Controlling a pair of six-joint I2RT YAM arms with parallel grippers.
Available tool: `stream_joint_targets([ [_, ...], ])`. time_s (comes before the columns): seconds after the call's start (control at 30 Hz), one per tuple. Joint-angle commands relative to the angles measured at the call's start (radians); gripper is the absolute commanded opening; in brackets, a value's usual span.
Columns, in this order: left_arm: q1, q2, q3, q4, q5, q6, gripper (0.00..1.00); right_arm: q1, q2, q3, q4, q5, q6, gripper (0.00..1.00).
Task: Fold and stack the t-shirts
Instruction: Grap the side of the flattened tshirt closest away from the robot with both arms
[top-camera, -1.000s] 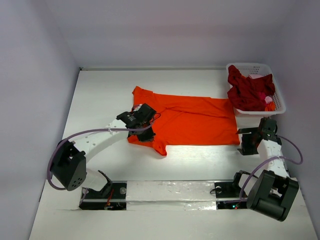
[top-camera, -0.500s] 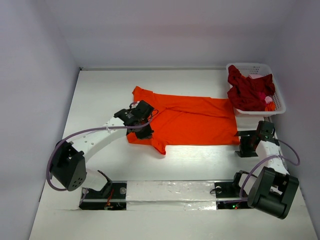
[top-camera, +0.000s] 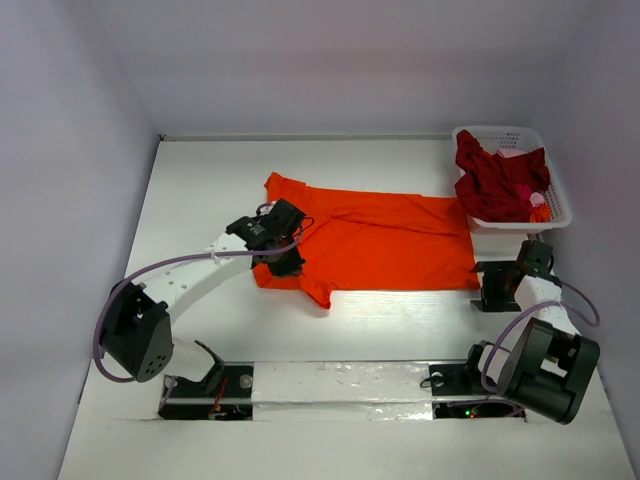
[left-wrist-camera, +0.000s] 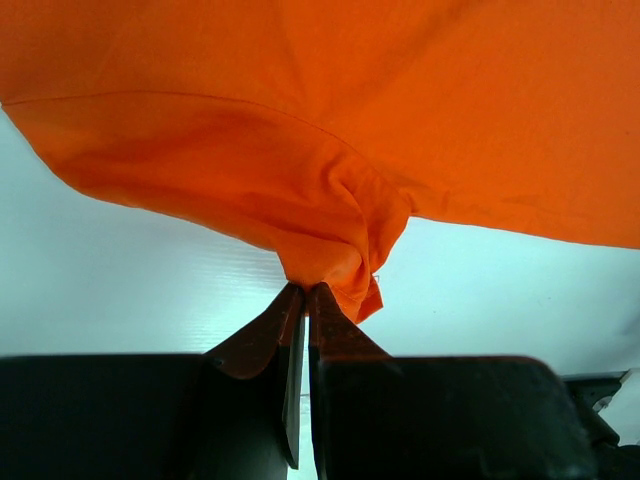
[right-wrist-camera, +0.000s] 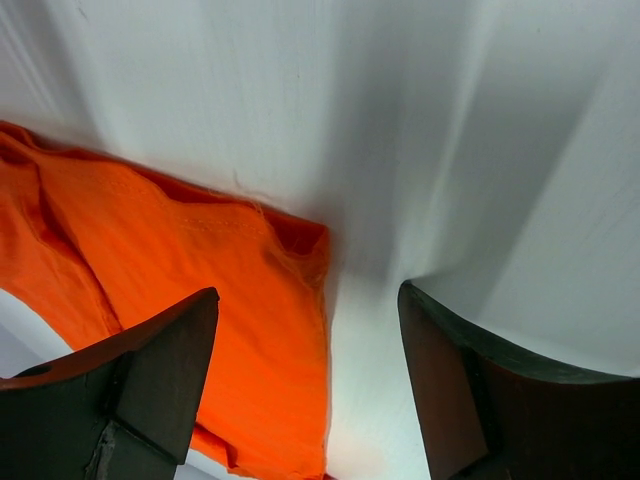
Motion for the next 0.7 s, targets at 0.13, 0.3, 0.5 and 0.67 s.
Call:
stream_joint_targets([
  [0.13, 0.006, -0.027, 0.039, -0.024, -0.011, 0.015, 0.00, -0.059, 0.020, 0.033, 0.024, 0.047, -0.065, 0.74],
  [0.3, 0.015, -0.024, 0.050, -0.025, -0.011, 0.017, 0.00, -0.097, 0.044, 0.042, 0.028, 0.051, -0.101, 0.68],
  [0.5, 0.015, -0.021, 0.050, -0.027, -0.011, 0.014, 0.00, -0.097, 0.088, 0.029, 0.084, 0.000, -0.119, 0.69],
  [0.67, 0.015, -0.021, 0.048, -0.027, -0.009, 0.012, 0.00, -0.097, 0.139, 0.033, 0.105, -0.018, -0.147, 0.69],
])
